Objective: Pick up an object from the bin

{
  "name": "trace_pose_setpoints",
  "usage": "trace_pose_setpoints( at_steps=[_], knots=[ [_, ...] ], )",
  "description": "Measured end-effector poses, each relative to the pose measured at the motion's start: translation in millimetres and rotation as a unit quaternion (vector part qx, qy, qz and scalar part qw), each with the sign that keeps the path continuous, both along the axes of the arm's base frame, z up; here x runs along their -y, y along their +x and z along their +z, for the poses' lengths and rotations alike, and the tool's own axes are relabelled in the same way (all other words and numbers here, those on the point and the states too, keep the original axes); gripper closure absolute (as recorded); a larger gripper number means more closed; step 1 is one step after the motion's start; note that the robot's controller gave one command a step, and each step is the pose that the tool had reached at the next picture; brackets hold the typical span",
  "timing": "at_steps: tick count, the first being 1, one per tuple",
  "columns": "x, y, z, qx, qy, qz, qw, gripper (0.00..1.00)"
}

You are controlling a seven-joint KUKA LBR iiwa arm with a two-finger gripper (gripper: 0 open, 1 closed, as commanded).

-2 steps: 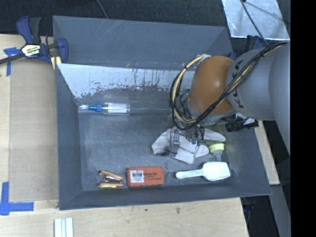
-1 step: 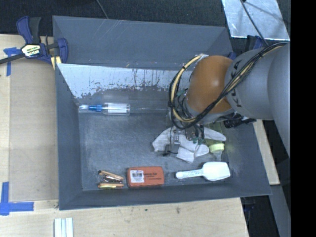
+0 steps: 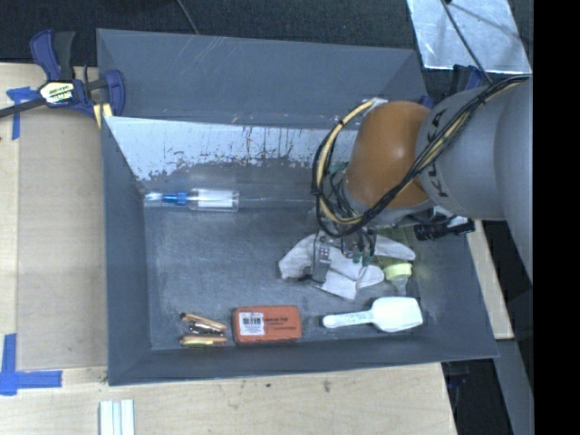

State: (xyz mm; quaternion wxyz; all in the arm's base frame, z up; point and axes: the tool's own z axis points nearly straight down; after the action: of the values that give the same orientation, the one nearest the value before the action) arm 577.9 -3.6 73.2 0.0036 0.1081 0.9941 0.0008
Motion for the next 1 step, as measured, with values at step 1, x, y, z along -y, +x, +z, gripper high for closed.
trace_pose_setpoints(
  at_steps=[1],
  knots=[
    [-0.4, 7.8, -3.7, -0.0005, 0.0, 0.04, 0.9992, 1.0]
  ],
)
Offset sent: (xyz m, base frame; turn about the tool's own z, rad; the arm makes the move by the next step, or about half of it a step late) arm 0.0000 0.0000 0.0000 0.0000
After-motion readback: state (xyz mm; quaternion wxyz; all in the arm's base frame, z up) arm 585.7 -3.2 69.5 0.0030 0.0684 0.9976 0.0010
